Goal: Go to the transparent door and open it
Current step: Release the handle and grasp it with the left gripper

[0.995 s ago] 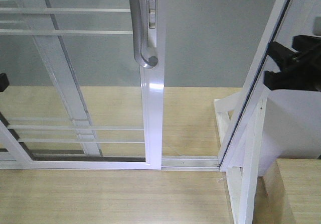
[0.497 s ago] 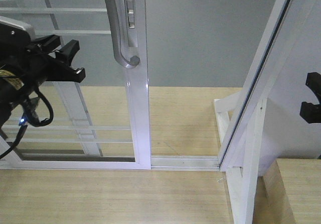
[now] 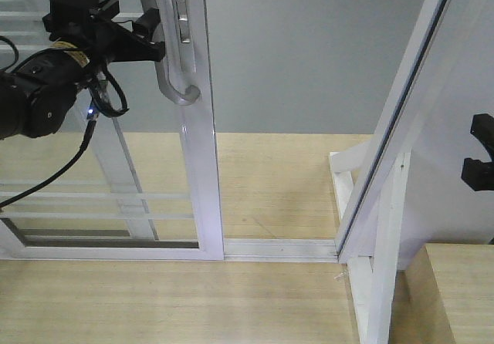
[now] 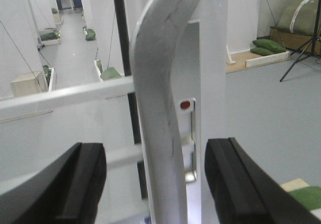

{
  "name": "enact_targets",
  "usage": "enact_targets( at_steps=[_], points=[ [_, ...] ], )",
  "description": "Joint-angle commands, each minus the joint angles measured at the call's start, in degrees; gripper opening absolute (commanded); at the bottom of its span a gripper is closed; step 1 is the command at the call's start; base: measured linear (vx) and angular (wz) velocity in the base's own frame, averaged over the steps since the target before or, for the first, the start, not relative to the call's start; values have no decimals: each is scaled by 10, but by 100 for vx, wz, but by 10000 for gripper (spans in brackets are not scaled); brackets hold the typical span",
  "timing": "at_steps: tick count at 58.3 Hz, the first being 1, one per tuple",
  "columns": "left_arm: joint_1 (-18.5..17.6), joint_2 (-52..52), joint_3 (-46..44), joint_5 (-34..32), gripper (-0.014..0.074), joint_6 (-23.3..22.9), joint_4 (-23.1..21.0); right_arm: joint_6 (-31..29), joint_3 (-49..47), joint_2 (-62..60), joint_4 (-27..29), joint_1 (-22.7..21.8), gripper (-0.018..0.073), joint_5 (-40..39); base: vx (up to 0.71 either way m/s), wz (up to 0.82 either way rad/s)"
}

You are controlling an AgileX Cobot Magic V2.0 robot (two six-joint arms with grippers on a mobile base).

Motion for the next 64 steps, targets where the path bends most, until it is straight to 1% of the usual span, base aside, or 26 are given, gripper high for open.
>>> enact_targets(
  at_steps=[1, 12, 14, 24, 28, 34, 48, 53, 60, 64],
  points=[
    [-3, -1, -52, -43, 545, -5, -15, -1, -16, -2, -10, -3, 367, -35, 0, 0],
    [-2, 45, -111, -36, 545, 2, -72, -1, -16, -2, -10, -3, 367, -33, 0, 0],
    [-2, 51, -120, -36, 545, 6, -72, -1, -16, -2, -10, -3, 367, -33, 0, 0],
    [4, 78, -156, -34, 544, 31, -101, -1, -16, -2, -10, -3, 367, -27, 0, 0],
    [9, 78, -158, -33, 537, 31, -111, -1, -16, -2, -10, -3, 365, -18, 0, 0],
    [16, 78, -156, -25, 512, 31, -113, -1, -16, -2, -10, -3, 365, -3, 0, 0],
    [16, 67, -156, 24, 432, 31, -113, -1, -16, -2, -10, -3, 365, -1, 0, 0],
    [21, 67, -156, 27, 409, 31, -113, -1, -16, -2, -10, -3, 365, -1, 0, 0],
    [29, 65, -156, 30, 389, 31, -114, -1, -16, -2, -10, -3, 365, 0, 0, 0],
    [37, 60, -156, 39, 388, 31, -123, -1, -16, -2, -10, -3, 365, 1, 0, 0]
  ],
)
